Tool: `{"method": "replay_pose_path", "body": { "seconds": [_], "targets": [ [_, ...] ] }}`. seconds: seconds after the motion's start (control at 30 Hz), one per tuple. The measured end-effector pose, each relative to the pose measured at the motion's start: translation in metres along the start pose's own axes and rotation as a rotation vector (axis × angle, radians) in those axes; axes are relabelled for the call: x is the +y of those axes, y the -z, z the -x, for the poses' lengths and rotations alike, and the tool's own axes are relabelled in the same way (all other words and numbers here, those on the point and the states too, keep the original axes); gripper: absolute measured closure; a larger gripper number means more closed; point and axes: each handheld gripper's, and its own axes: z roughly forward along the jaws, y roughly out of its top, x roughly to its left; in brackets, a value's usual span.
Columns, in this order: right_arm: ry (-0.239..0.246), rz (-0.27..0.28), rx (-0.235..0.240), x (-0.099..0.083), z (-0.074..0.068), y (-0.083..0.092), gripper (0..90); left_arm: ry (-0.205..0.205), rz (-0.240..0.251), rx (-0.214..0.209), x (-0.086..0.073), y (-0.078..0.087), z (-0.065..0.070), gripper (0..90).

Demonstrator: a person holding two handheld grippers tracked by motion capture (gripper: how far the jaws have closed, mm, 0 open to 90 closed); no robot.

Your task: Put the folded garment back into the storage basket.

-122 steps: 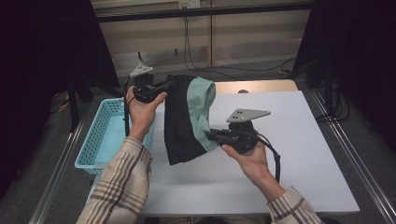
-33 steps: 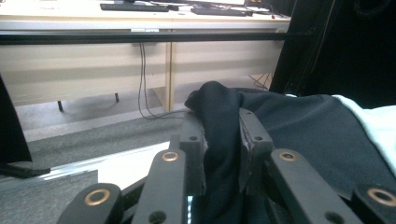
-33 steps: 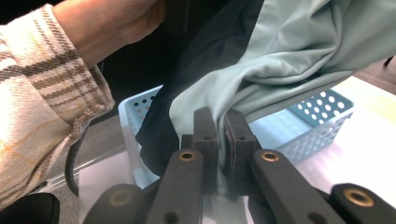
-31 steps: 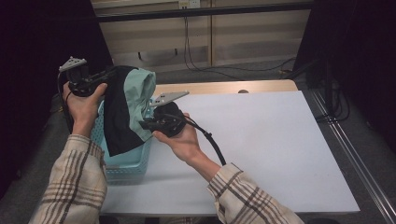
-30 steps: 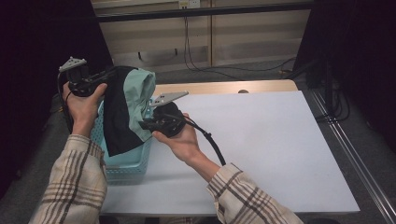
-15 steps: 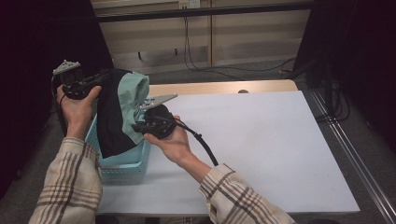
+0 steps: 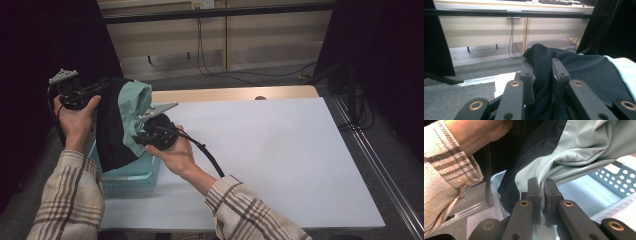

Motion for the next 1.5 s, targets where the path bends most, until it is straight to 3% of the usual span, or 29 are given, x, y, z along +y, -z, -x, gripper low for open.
{"method": "replay_pose_path", "body": {
  "seconds": [0.13, 0.3, 0.33, 0.4, 0.43, 0.63, 0.73, 1.23, 1.37, 1.5],
  "targets": [
    [0.0, -0.009, 0.0, -0.001, 0.0, -0.005, 85.5, -0.011, -0.002, 0.011, -0.002, 0.0, -0.004, 75.2],
    [0.001, -0.013, 0.002, -0.002, 0.001, -0.012, 85.4, 0.016, -0.008, 0.011, -0.005, 0.0, -0.009, 75.2],
    [-0.005, -0.017, 0.002, -0.002, 0.0, -0.013, 85.4, 0.006, -0.003, 0.021, -0.006, 0.0, -0.011, 75.2],
    [-0.003, -0.021, -0.001, -0.002, 0.0, -0.016, 85.4, 0.024, -0.017, 0.019, -0.01, -0.001, -0.012, 75.2],
    [-0.003, -0.022, 0.005, -0.002, 0.0, -0.017, 85.4, 0.009, -0.016, 0.024, -0.011, -0.001, -0.014, 75.2],
    [-0.004, -0.039, 0.0, -0.005, 0.0, -0.027, 85.4, 0.041, -0.035, 0.022, -0.021, -0.005, -0.021, 75.2],
    [-0.005, -0.045, 0.001, -0.007, 0.0, -0.03, 85.5, 0.038, -0.054, 0.028, -0.026, -0.006, -0.025, 75.1],
    [-0.015, -0.079, -0.008, -0.019, 0.005, -0.041, 85.4, 0.067, -0.075, 0.031, -0.044, -0.019, -0.025, 75.1],
    [-0.021, -0.082, -0.006, -0.021, 0.006, -0.043, 85.4, 0.051, -0.093, 0.034, -0.047, -0.021, -0.027, 75.1],
    [-0.021, -0.092, -0.013, -0.024, 0.008, -0.047, 85.4, 0.062, -0.093, 0.035, -0.051, -0.024, -0.026, 75.1]
  ]
}}
